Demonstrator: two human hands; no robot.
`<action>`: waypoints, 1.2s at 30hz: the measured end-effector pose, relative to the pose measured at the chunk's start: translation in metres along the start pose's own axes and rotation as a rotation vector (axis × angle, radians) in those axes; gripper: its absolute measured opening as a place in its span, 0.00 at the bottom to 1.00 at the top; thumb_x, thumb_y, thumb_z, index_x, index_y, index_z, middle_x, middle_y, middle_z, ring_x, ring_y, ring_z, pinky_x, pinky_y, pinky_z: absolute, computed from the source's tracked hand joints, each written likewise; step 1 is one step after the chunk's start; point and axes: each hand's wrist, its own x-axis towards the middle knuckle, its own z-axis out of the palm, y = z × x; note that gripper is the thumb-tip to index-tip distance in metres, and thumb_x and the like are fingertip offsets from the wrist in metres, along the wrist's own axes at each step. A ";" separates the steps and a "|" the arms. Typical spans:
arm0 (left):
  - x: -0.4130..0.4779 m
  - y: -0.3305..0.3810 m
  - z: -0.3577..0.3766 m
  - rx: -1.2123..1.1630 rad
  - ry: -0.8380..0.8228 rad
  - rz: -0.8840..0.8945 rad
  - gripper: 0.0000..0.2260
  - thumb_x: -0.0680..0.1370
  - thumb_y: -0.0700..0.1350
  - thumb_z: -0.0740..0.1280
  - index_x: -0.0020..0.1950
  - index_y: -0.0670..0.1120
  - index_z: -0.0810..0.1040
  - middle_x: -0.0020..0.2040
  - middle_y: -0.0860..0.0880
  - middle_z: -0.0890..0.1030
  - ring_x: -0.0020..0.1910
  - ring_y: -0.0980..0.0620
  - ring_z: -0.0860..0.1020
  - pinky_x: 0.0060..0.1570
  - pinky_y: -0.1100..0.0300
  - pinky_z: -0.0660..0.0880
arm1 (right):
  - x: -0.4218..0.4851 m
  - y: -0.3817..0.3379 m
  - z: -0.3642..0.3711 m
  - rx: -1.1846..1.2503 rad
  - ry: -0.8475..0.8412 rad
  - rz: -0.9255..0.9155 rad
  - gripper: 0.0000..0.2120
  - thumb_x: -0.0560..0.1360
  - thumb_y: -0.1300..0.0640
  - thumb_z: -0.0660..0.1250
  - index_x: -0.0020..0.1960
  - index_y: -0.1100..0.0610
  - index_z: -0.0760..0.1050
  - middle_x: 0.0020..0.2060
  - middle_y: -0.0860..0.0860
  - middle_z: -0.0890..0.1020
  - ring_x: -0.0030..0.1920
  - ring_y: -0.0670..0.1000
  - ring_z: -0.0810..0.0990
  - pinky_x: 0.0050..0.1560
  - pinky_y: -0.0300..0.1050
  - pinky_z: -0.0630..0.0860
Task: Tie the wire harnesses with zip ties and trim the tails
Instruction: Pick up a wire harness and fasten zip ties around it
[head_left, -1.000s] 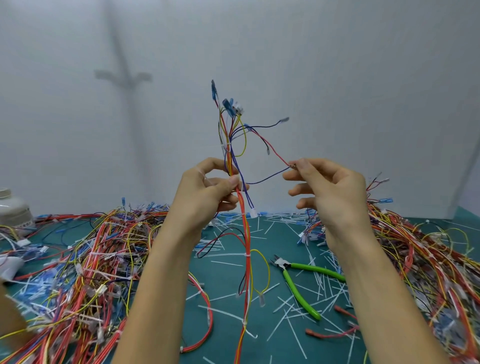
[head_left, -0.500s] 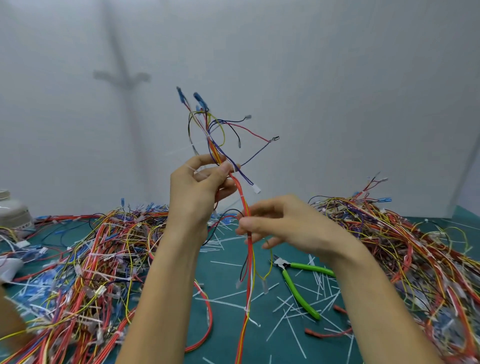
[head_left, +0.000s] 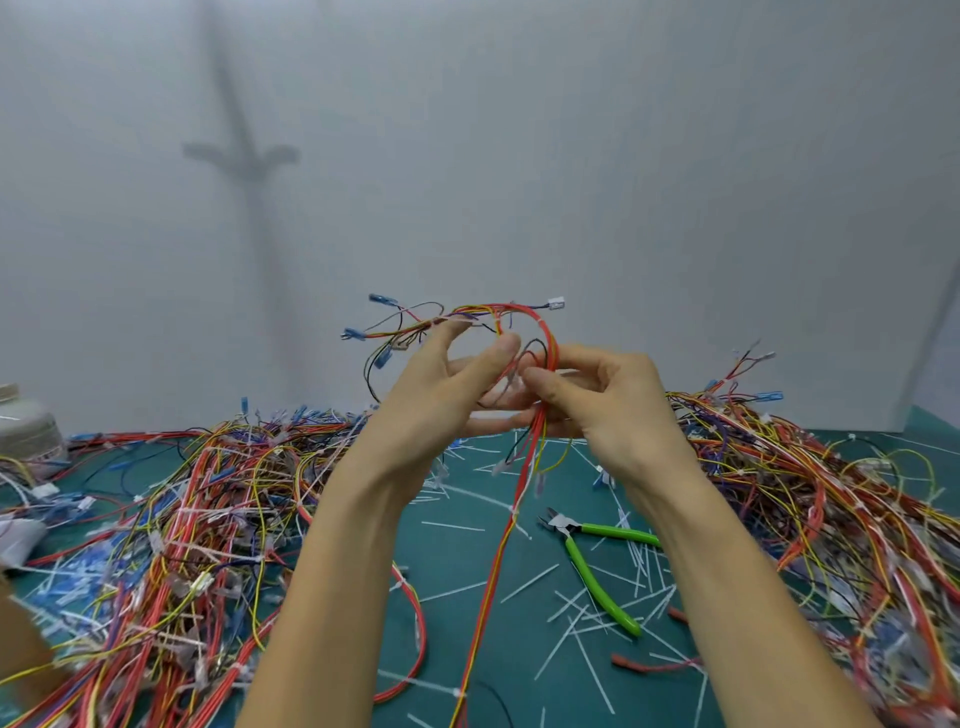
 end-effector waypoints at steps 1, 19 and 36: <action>0.000 -0.001 0.002 0.004 -0.043 -0.013 0.30 0.78 0.53 0.67 0.76 0.49 0.60 0.50 0.51 0.86 0.48 0.47 0.85 0.45 0.55 0.83 | 0.001 0.001 0.000 0.013 0.047 -0.019 0.05 0.75 0.62 0.71 0.46 0.53 0.84 0.35 0.55 0.86 0.35 0.52 0.85 0.38 0.45 0.83; 0.008 0.008 -0.013 -0.662 0.073 0.116 0.35 0.75 0.33 0.66 0.79 0.47 0.56 0.59 0.49 0.83 0.56 0.42 0.83 0.48 0.56 0.82 | -0.005 0.004 -0.016 -0.296 -0.409 0.301 0.10 0.75 0.64 0.72 0.56 0.63 0.79 0.43 0.58 0.87 0.44 0.52 0.86 0.53 0.47 0.81; -0.004 0.022 -0.019 -0.926 0.005 0.044 0.24 0.84 0.54 0.55 0.72 0.38 0.65 0.62 0.42 0.81 0.60 0.42 0.80 0.55 0.48 0.80 | 0.007 -0.002 -0.030 0.240 0.276 0.049 0.05 0.77 0.66 0.67 0.46 0.59 0.82 0.36 0.53 0.87 0.37 0.51 0.86 0.35 0.39 0.81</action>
